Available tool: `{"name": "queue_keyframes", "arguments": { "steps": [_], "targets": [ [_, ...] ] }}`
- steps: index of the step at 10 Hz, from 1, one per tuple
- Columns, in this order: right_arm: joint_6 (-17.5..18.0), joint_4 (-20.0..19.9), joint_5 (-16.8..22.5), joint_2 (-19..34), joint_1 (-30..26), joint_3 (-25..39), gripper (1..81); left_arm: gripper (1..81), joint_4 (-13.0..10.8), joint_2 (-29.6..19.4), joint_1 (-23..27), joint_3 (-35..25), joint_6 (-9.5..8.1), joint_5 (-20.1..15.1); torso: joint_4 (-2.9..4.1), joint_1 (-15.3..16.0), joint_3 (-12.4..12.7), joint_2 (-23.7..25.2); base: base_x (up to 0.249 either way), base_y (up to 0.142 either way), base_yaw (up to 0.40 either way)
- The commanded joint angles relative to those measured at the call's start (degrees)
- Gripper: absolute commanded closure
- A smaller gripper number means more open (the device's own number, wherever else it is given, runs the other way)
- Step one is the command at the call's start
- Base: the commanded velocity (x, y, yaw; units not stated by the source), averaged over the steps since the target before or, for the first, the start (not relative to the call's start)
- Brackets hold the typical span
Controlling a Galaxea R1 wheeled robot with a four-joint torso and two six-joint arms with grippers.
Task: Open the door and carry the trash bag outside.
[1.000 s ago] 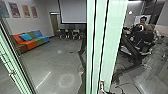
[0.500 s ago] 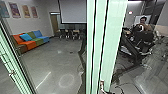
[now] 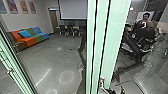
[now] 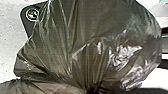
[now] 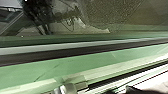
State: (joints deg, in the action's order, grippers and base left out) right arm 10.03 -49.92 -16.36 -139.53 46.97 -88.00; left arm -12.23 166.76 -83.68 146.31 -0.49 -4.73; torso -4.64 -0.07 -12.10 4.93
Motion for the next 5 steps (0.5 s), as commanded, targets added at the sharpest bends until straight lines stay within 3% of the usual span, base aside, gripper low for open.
{"name": "queue_keyframes", "arguments": {
  "steps": [1,5],
  "targets": [
    [0.2,-5.6,5.6,-2.5,-5.3,-4.8,1.0,81.1,0.4,-0.5,2.1,-0.4,-0.22,-3.4,0.00,0.1,0.0,0.0,0.000,0.000,0.000],
    [0.2,-6.2,11.1,-3.1,-11.0,-10.5,1.0,81.1,0.6,-0.7,2.0,-0.3,-0.22,-3.4,0.00,0.1,0.0,0.0,0.000,0.000,0.000]
  ]
}}
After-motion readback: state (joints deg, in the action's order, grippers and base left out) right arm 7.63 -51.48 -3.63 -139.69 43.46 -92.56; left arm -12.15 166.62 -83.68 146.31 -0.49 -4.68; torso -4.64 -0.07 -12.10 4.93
